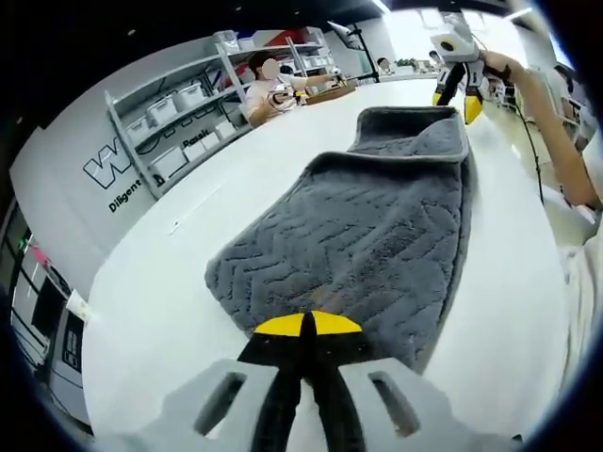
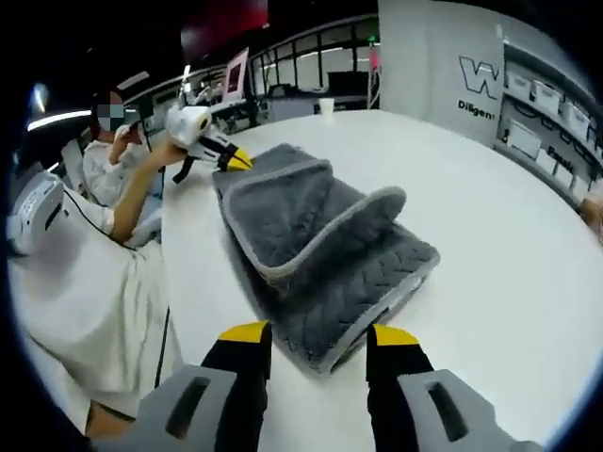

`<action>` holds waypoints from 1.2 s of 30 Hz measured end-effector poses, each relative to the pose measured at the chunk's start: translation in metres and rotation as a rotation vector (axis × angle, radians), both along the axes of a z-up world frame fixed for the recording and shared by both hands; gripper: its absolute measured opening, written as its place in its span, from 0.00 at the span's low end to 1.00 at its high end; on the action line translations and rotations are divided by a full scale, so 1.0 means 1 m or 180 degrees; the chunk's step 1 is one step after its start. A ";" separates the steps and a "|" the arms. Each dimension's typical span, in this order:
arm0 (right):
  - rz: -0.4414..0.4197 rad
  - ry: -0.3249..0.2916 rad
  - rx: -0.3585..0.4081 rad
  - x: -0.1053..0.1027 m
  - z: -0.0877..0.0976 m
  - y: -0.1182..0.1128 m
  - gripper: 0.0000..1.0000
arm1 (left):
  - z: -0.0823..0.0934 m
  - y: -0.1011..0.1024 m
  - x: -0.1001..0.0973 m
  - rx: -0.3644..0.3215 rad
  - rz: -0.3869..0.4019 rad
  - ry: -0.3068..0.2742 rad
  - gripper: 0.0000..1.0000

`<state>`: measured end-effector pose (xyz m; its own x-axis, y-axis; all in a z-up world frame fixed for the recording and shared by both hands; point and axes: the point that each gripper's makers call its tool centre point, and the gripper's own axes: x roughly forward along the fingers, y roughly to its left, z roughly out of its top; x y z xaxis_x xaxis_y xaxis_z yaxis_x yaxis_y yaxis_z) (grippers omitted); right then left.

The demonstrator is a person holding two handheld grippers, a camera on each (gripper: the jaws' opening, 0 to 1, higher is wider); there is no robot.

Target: Open the folded towel by lifting each exposed corner and separating the folded layers until the towel lies flat within the target outline without major curled edges

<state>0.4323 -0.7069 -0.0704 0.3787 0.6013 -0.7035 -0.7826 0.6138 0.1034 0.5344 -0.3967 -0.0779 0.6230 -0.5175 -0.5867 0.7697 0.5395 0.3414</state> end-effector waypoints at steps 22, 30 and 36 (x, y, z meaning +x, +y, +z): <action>-0.0214 0.0343 0.0101 -0.005 -0.009 -0.007 0.05 | 0.000 0.000 -0.005 -0.0020 0.0009 0.0009 0.00; -0.0288 0.0044 0.0096 0.002 0.006 -0.012 0.20 | 0.000 0.000 -0.008 -0.0033 0.0011 0.0011 0.00; -0.0150 -0.0418 0.0087 0.012 0.028 -0.008 0.21 | 0.000 0.000 -0.012 -0.0028 0.0016 0.0007 0.00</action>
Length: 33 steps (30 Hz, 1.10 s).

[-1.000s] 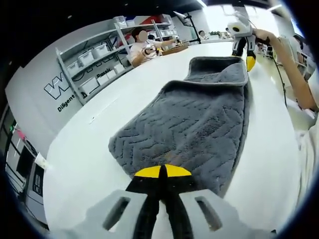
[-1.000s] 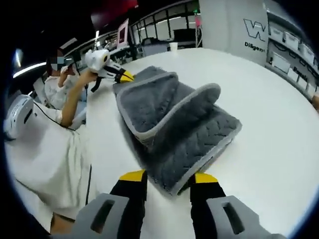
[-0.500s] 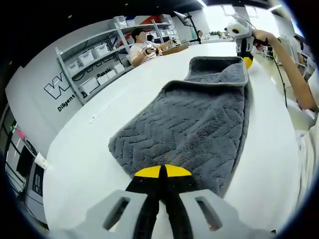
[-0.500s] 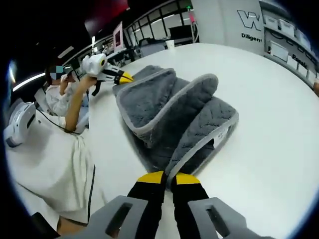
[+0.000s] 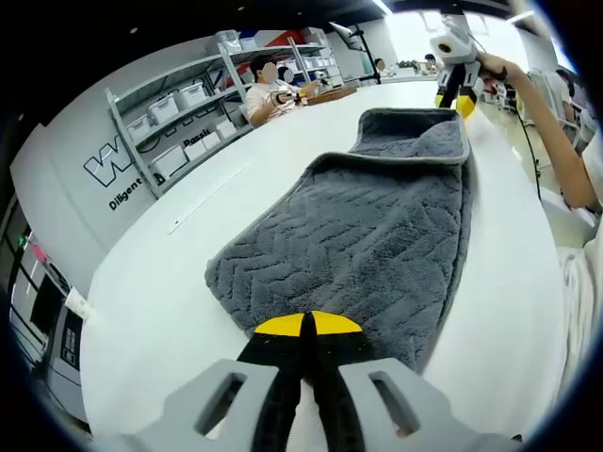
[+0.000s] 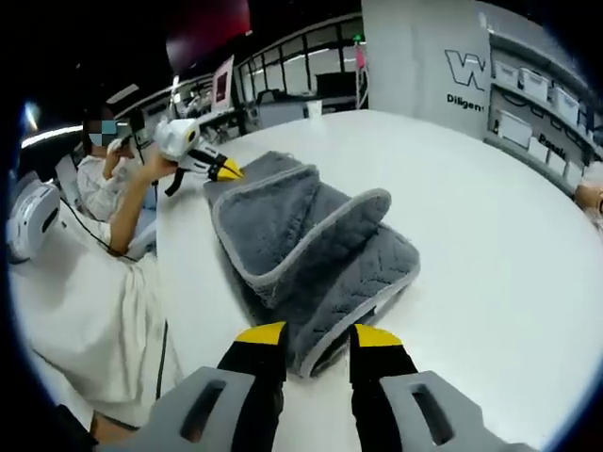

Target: Open the folded towel by lifting each exposed corner and separating the folded layers until the towel lies flat within the target outline without major curled edges

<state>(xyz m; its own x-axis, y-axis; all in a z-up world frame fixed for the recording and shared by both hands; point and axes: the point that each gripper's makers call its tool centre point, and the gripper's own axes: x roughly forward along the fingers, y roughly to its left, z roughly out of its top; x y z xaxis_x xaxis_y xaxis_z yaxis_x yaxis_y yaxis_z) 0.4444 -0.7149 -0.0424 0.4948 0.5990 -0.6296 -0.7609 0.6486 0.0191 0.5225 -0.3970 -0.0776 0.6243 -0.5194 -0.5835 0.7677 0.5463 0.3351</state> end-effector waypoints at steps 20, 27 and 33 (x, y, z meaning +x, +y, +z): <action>0.0608 -0.0669 -0.0076 0.004 0.044 0.078 0.25 | 0.000 -0.002 0.003 0.0043 -0.0003 -0.0014 0.00; 0.0611 -0.0828 -0.0066 0.005 0.055 0.081 0.26 | 0.000 -0.001 0.007 0.0012 0.0005 -0.0003 0.00; 0.0598 -0.0883 -0.0095 0.005 0.059 0.083 0.25 | -0.001 0.000 0.005 -0.0023 0.0019 0.0018 0.00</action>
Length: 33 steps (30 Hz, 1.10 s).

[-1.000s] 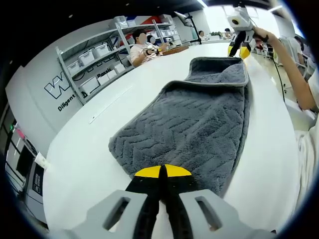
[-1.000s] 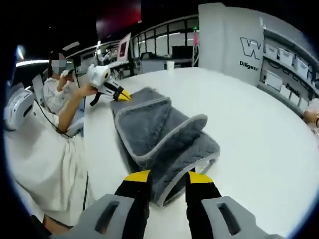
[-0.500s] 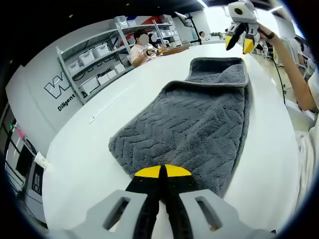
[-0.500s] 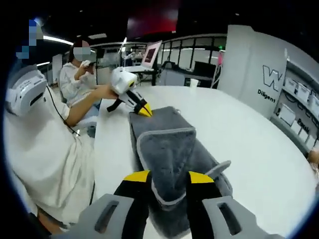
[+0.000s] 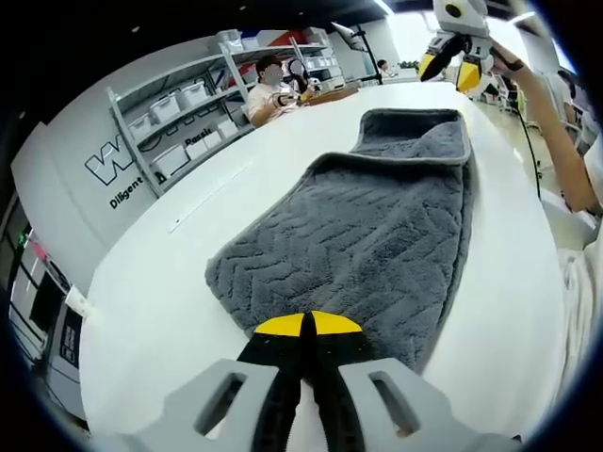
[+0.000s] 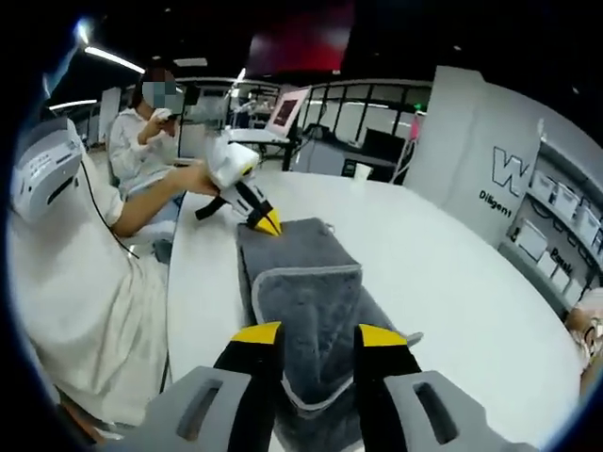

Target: Open the folded towel by lifting each exposed corner and separating the folded layers until the towel lies flat within the target outline without major curled edges

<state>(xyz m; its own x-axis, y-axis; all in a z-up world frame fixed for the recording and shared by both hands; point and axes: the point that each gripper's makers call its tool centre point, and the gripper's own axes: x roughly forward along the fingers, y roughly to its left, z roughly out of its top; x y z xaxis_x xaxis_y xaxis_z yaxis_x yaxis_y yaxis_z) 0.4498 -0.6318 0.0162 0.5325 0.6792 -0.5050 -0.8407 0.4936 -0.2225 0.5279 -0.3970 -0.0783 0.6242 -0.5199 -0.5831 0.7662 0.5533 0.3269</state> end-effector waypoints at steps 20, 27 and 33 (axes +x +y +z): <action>0.0191 -0.0179 -0.0195 -0.003 0.005 0.030 0.24 | -0.001 0.001 0.009 -0.0055 0.0015 0.0021 0.00; 0.0194 -0.0141 -0.0214 -0.001 0.001 0.034 0.25 | -0.001 0.001 0.008 -0.0070 0.0019 0.0030 0.00; 0.0200 -0.0221 -0.0342 0.001 -0.002 0.041 0.35 | -0.001 0.001 0.008 -0.0077 0.0043 0.0040 0.00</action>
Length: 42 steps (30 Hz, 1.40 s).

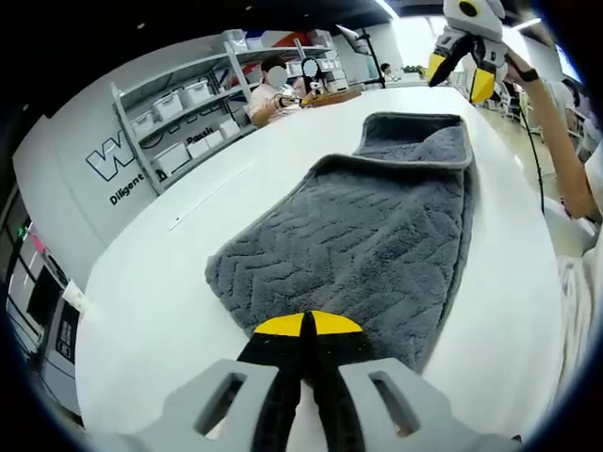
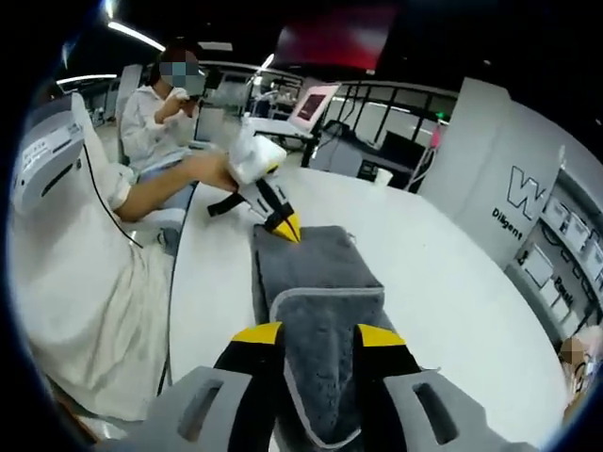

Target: Open the folded towel by lifting each exposed corner and separating the folded layers until the towel lies flat within the target outline without major curled edges

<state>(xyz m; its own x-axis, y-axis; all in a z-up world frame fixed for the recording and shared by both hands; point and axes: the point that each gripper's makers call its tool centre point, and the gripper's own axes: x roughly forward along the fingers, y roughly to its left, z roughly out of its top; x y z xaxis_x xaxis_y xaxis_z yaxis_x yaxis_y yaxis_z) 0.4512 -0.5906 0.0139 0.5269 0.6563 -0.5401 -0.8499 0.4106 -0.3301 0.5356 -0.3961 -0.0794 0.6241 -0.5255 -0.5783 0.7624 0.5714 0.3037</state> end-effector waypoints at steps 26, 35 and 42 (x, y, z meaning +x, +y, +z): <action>0.0397 0.0171 -0.0122 -0.014 -0.021 0.029 0.28 | 0.000 0.000 -0.002 -0.0025 0.0012 0.0015 0.00; 0.0455 0.0243 -0.0227 -0.016 -0.034 0.040 0.32 | 0.000 0.000 -0.002 -0.0028 0.0003 0.0010 0.00; 0.0423 0.0258 -0.0314 -0.012 -0.042 0.042 0.33 | 0.000 0.000 -0.003 -0.0013 0.0010 0.0011 0.00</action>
<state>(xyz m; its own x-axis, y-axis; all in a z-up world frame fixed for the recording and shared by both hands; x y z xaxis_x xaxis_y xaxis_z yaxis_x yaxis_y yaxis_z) 0.4394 -0.5485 -0.0284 0.3911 0.6590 -0.6424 -0.9200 0.2619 -0.2915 0.5329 -0.3964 -0.0799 0.6238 -0.5259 -0.5782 0.7617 0.5749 0.2988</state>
